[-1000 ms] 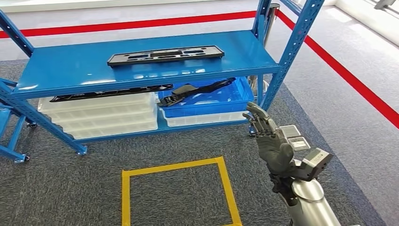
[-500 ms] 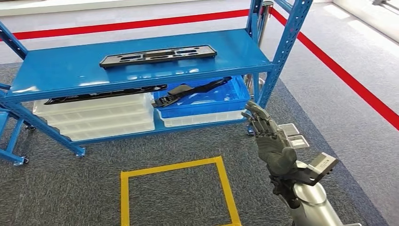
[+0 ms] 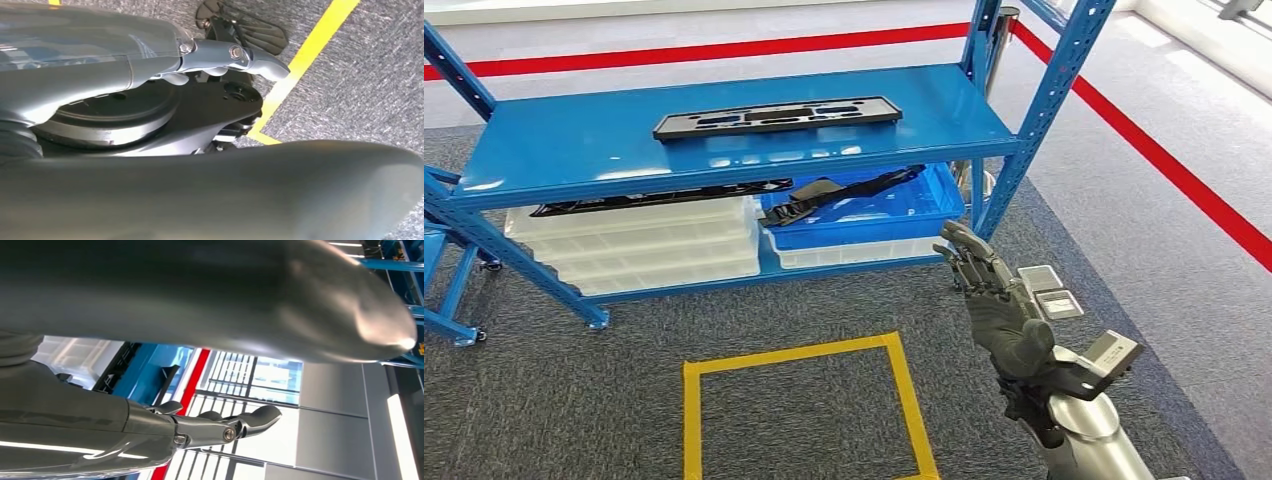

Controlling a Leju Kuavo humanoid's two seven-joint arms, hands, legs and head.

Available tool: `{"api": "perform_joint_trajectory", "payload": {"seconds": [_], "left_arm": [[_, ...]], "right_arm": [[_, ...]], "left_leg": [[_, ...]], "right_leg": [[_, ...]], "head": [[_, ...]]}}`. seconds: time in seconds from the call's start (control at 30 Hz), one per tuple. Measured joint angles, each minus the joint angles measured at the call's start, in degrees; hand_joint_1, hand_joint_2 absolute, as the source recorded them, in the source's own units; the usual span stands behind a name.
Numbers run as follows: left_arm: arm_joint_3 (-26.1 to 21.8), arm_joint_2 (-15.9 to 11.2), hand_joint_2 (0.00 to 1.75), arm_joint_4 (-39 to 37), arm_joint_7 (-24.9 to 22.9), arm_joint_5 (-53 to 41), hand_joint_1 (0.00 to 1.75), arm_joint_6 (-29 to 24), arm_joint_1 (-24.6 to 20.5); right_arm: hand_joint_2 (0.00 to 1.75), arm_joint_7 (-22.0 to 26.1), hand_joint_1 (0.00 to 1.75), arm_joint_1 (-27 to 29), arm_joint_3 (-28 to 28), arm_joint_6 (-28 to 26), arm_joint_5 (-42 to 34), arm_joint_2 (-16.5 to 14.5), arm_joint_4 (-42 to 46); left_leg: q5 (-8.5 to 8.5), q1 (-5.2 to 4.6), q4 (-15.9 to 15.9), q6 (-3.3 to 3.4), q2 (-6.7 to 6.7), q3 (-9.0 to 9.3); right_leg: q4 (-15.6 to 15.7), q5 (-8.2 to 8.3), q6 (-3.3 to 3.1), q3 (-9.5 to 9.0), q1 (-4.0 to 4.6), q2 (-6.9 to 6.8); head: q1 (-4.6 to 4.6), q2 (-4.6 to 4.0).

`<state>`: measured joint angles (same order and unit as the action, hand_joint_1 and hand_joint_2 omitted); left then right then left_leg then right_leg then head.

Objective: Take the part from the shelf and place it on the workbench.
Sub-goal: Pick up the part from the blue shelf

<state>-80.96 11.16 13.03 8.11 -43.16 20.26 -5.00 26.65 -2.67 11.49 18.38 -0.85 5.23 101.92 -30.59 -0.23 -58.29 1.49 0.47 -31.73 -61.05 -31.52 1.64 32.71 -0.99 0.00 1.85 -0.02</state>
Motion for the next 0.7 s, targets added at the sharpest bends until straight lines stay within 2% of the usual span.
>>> {"api": "perform_joint_trajectory", "payload": {"seconds": [0.03, 0.13, 0.17, 0.23, 0.3, 0.33, 0.37, 0.4, 0.43, 0.5, 0.53, 0.6, 0.67, 0.7], "left_arm": [[0.0, -0.01, 0.0, -0.02, 0.04, -0.01, 0.0, 0.08, 0.01], [0.0, -0.01, 0.0, -0.02, 0.12, -0.03, 0.0, 0.17, 0.0], [0.0, -0.01, 0.0, -0.02, 0.14, -0.03, 0.0, 0.19, -0.04], [0.0, -0.01, 0.0, -0.02, 0.17, -0.08, 0.0, 0.21, -0.08], [0.0, -0.01, 0.0, -0.03, 0.19, -0.17, 0.0, 0.22, 0.0], [0.0, -0.01, 0.0, -0.03, 0.2, -0.2, 0.0, 0.22, 0.07], [0.0, -0.01, 0.0, -0.04, 0.23, -0.21, 0.0, 0.23, 0.12], [0.0, -0.01, 0.0, -0.04, 0.25, -0.21, 0.0, 0.23, 0.14], [0.0, -0.01, 0.0, -0.04, 0.27, -0.22, 0.0, 0.24, 0.13], [0.0, -0.08, 0.0, -0.04, 0.3, -0.23, 0.0, 0.25, 0.09], [0.0, -0.11, 0.0, -0.04, 0.31, -0.23, 0.0, 0.26, 0.07], [0.0, -0.14, 0.0, -0.04, 0.34, -0.27, 0.0, 0.3, 0.05], [0.0, -0.13, 0.0, -0.04, 0.4, -0.31, 0.0, 0.35, 0.04], [0.0, -0.12, 0.0, -0.04, 0.44, -0.32, 0.0, 0.37, 0.03]], "right_arm": [[0.0, 0.05, 0.0, 0.04, 0.01, 0.01, -0.02, 0.02, 0.03], [0.0, 0.2, 0.0, 0.3, -0.03, 0.01, -0.07, 0.05, 0.1], [0.0, 0.25, 0.0, 0.32, -0.05, 0.02, -0.08, 0.05, 0.19], [0.0, 0.34, 0.0, 0.34, -0.05, 0.06, -0.09, 0.05, 0.35], [0.0, 0.39, 0.0, 0.43, -0.05, 0.09, -0.09, 0.05, 0.39], [0.0, 0.4, 0.0, 0.48, -0.06, 0.11, -0.09, 0.05, 0.39], [0.0, 0.42, 0.0, 0.51, -0.06, 0.13, -0.1, 0.05, 0.39], [0.0, 0.43, 0.0, 0.52, -0.06, 0.14, -0.11, 0.05, 0.4], [0.0, 0.44, 0.0, 0.51, -0.06, 0.15, -0.12, 0.05, 0.44], [0.0, 0.47, 0.0, 0.46, -0.06, 0.15, -0.13, 0.05, 0.51], [0.0, 0.49, 0.0, 0.46, -0.06, 0.15, -0.14, 0.05, 0.55], [0.0, 0.51, 0.0, 0.51, -0.06, 0.15, -0.16, 0.05, 0.63], [0.0, 0.55, 0.0, 0.53, -0.07, 0.16, -0.19, 0.1, 0.96], [0.0, 0.57, 0.0, 0.48, -0.07, 0.17, -0.19, 0.14, 1.13]], "left_leg": [[-0.1, -0.1, -0.16, -0.24, -0.01, -0.11], [-0.35, -0.06, -0.43, -0.72, -0.03, -0.24], [-0.96, 0.01, -1.15, -0.96, -0.04, -0.49], [-3.7, 0.23, -5.87, -1.58, -0.05, -2.67], [-6.68, 0.45, -13.4, -1.98, -0.05, -6.49], [-7.04, 0.48, -15.83, -2.02, -0.05, -7.88], [-6.24, 0.46, -16.16, -1.91, -0.06, -8.31], [-4.42, 0.38, -14.31, -1.65, -0.07, -7.72], [-1.95, 0.22, -10.72, -1.18, -0.11, -6.28], [1.19, -0.27, -4.28, -0.1, -0.22, -3.44], [1.63, -0.54, -2.54, 0.36, -0.26, -2.66], [1.13, -0.88, -1.57, 0.94, -0.28, -2.28], [0.92, -0.53, -0.4, 1.18, -0.15, -1.61], [0.92, -0.3, 0.19, 1.22, -0.09, -1.15]], "right_leg": [[1.4, 0.19, -0.25, -0.54, 0.05, 0.04], [1.83, -0.11, -1.16, -0.65, 0.06, 0.21], [1.87, -0.1, -1.45, -0.72, -0.04, 0.18], [1.92, -0.19, -1.94, -0.86, -0.19, 0.07], [1.91, -0.38, -2.25, -0.96, -0.12, 0.01], [1.91, -0.49, -2.33, -1.06, -0.06, 0.03], [1.91, -0.62, -2.37, -1.25, 0.0, 0.07], [1.91, -0.81, -2.38, -1.55, 0.08, 0.13], [1.92, -1.05, -2.37, -1.92, 0.17, 0.18], [1.97, -1.5, -2.18, -2.43, 0.23, 0.23], [1.98, -1.66, -1.99, -2.49, 0.17, 0.23], [2.08, -1.84, -1.46, -2.42, 0.06, 0.19], [1.61, -2.4, -0.95, -2.38, 0.09, 0.08], [0.28, -3.19, -0.75, -1.85, 0.14, 0.07]], "head": [[0.01, 0.0], [0.04, -0.01], [0.05, -0.01], [0.06, 0.0], [0.07, 0.0], [0.06, -0.01], [0.06, -0.01], [0.06, 0.0], [0.06, 0.0], [0.02, 0.01], [0.0, 0.0], [0.0, -0.01], [-0.02, -0.01], [-0.03, -0.01]]}}
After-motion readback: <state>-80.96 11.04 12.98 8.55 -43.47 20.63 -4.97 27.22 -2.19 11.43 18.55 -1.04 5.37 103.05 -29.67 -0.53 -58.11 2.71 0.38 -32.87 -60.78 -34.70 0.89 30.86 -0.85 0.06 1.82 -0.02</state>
